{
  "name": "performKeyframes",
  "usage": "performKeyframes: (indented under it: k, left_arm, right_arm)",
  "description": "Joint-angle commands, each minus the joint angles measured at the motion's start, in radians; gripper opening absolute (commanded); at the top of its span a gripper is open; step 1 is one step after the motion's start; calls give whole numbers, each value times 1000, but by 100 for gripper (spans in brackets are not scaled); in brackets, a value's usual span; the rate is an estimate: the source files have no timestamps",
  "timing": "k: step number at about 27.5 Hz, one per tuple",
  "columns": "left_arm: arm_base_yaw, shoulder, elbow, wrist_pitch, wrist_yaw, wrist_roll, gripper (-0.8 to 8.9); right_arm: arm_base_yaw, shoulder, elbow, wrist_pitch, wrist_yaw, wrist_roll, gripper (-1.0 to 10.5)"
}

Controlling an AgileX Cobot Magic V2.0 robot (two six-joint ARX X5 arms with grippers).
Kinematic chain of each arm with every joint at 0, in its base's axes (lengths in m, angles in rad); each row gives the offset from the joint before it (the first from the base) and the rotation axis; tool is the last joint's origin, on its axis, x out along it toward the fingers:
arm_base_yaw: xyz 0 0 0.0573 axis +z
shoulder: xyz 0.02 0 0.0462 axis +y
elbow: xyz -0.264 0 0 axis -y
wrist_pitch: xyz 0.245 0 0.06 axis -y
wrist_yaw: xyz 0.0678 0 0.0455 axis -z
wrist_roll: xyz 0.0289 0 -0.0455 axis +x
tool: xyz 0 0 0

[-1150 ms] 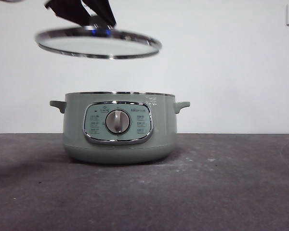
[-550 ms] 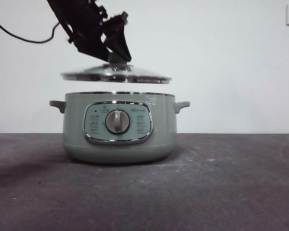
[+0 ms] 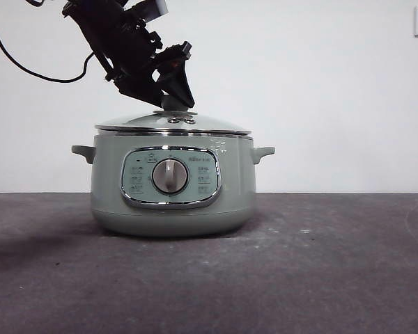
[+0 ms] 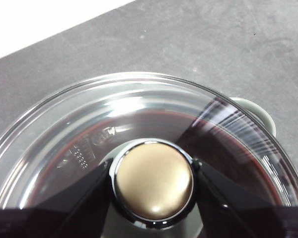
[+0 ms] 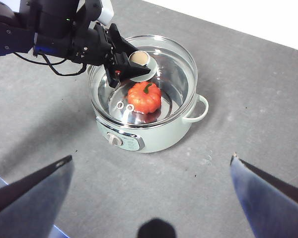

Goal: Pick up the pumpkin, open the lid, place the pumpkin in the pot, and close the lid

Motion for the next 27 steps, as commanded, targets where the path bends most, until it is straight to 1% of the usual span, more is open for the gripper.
performKeyframes:
  k: [1,10,12,16,17,18,20,21,27]
  left_arm:
    - [-2,2,9,29,8,11,-9]
    - [-19,14,9,-6,13,8,-9]
    - [-23,20,9,-17,35,8,0]
    - [-44,22,9,-14,35,7,2]
    - [-49,22,9,-11,35,7,20]
    - [-53,22,9,-11,35,7,109]
    - [-54,22,9,-21,35,3,396]
    - [-54,22,9,-31,34,3,461]
    - [-48,21,9,-54,27,3,468]
  right_arm:
    - [2,-3,0,1,-2,11,657]
    - [2,-3,0,1,-2,9,657]
    - [2,-3,0,-2,-2,9,657]
    - [2,-3,0,-3,-2,9,657]
    - [2,-3,0,-3,-2,9,657]
    - [2,-3,0,-4,-2,9,657]
    - [2,-3,0,-14,-2,10,657]
    - [2,-3,0,-22,-2,9,657]
    - [2,-3,0,-25,-2,9,657]
